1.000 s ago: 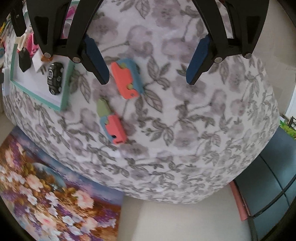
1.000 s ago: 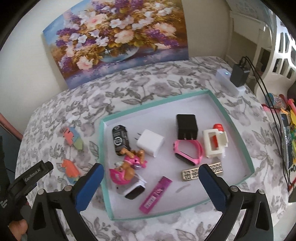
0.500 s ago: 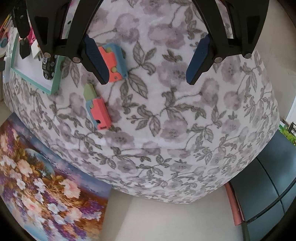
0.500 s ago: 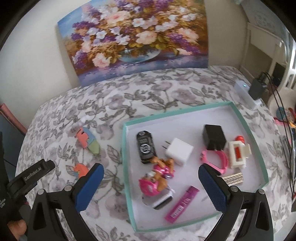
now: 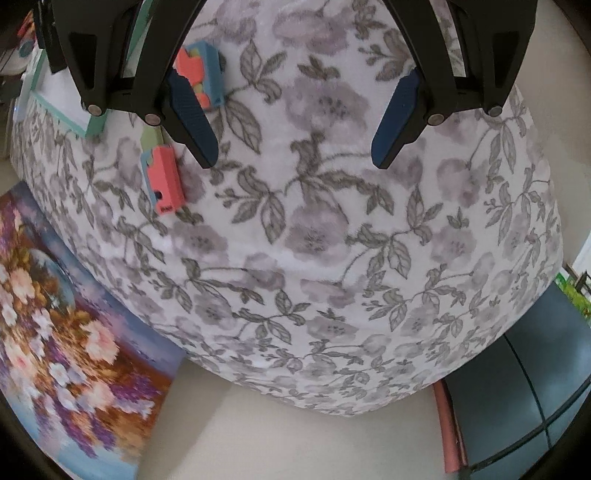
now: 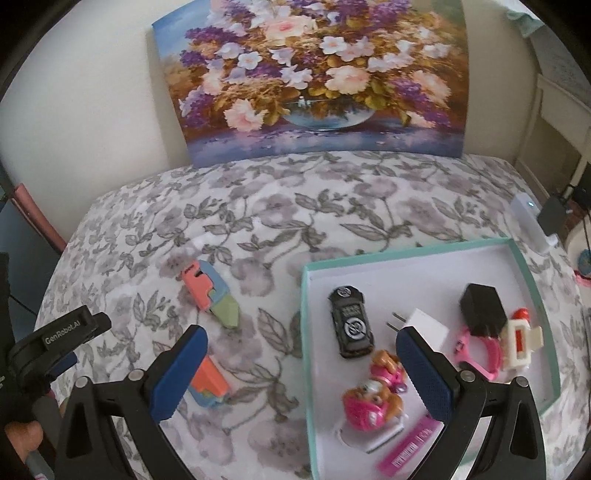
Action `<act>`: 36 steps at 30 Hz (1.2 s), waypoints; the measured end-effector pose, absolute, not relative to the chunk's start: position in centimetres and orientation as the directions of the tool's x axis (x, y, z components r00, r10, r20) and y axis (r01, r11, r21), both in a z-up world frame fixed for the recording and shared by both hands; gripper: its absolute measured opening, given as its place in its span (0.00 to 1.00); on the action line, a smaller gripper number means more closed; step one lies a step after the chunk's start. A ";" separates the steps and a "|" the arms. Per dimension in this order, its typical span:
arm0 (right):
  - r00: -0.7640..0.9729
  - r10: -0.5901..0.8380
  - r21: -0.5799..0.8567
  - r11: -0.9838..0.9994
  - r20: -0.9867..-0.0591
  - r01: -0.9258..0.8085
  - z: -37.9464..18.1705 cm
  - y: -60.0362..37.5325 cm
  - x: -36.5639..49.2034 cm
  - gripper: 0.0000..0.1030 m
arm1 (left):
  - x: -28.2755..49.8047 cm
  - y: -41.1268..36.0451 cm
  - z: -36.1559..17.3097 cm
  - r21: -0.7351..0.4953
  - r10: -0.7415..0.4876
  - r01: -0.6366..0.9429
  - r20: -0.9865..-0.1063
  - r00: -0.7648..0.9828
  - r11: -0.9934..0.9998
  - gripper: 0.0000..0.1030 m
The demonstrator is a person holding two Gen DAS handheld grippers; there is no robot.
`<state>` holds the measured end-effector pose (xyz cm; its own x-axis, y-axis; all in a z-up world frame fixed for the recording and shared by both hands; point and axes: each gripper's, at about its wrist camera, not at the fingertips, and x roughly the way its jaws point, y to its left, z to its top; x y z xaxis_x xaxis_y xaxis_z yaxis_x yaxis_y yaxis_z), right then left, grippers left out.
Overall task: Organize rigid objects
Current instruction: 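Move both tools back over the two orange-blue toy knives, then grasp one orange-blue toy knife with each tool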
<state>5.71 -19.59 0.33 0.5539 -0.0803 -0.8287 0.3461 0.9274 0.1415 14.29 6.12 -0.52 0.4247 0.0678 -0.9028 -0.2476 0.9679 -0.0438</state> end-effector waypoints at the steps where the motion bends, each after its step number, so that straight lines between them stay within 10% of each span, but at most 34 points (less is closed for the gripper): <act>1: 0.554 -0.078 0.142 0.929 -0.829 0.343 0.3 -19.5 6.0 1.00 | 14.6 6.6 -0.6 -0.053 0.065 -0.262 -0.904 0.422 0.964 0.83; 36: 0.466 -0.100 0.120 0.900 -0.879 0.420 -1.7 -21.0 7.0 1.00 | 13.4 0.7 -6.7 -0.032 -0.024 -0.032 -0.975 0.221 0.999 0.83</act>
<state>6.99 -21.02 -1.72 0.4656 -0.1000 -0.8793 0.4199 0.8996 0.1200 13.36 0.72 -6.65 0.2215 -0.0237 -0.9749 -0.0321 0.9990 -0.0316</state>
